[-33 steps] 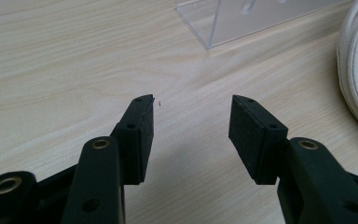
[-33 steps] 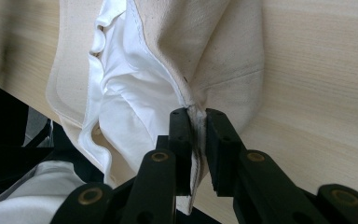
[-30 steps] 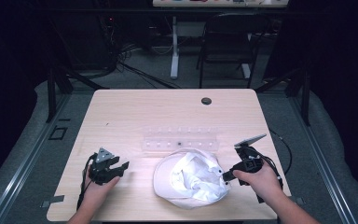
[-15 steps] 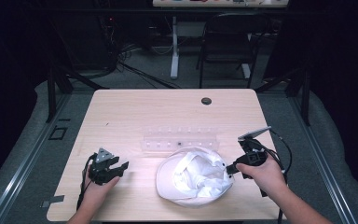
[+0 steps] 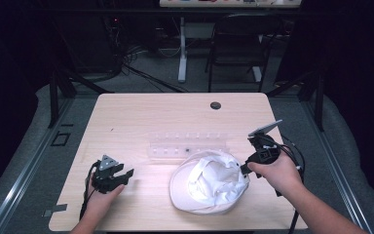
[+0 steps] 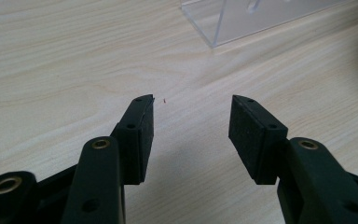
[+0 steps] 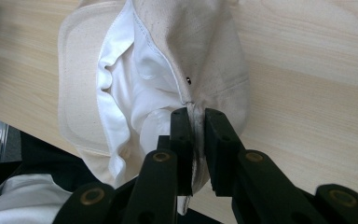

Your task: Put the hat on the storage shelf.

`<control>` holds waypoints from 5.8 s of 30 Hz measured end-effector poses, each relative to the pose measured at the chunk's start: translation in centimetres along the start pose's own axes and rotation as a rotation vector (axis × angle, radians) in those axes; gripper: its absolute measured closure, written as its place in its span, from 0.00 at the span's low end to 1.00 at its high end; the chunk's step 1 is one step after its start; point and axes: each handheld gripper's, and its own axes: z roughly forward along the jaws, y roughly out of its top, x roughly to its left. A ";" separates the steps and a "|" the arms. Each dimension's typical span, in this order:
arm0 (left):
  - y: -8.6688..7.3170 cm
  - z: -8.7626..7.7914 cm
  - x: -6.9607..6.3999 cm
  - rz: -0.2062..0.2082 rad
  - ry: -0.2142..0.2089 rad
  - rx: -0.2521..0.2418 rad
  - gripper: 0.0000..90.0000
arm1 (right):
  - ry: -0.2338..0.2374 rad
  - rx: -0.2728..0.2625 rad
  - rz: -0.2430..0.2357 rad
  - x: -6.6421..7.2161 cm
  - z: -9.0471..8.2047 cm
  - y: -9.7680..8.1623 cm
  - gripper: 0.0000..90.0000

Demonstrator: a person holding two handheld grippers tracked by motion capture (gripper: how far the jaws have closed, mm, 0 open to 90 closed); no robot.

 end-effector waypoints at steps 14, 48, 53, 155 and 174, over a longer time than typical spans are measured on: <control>0.0 0.1 -0.1 0.005 0.002 0.004 0.56 | 0.048 0.058 -0.046 1.5 1.3 -0.2 0.91; -0.1 0.2 -0.1 0.005 0.002 0.006 0.56 | -0.015 0.170 -0.026 1.0 3.2 -0.3 0.92; -0.1 0.2 -0.1 0.005 0.003 0.007 0.56 | -0.027 0.149 -0.013 1.3 2.4 0.2 0.92; 3.8 -0.2 -7.6 0.128 -0.145 -0.143 0.53 | 0.556 -0.283 0.102 4.4 -10.5 9.1 0.92; 9.3 2.4 -15.0 0.250 -0.208 -0.195 0.51 | 0.546 -0.321 0.136 5.8 -9.8 12.3 0.92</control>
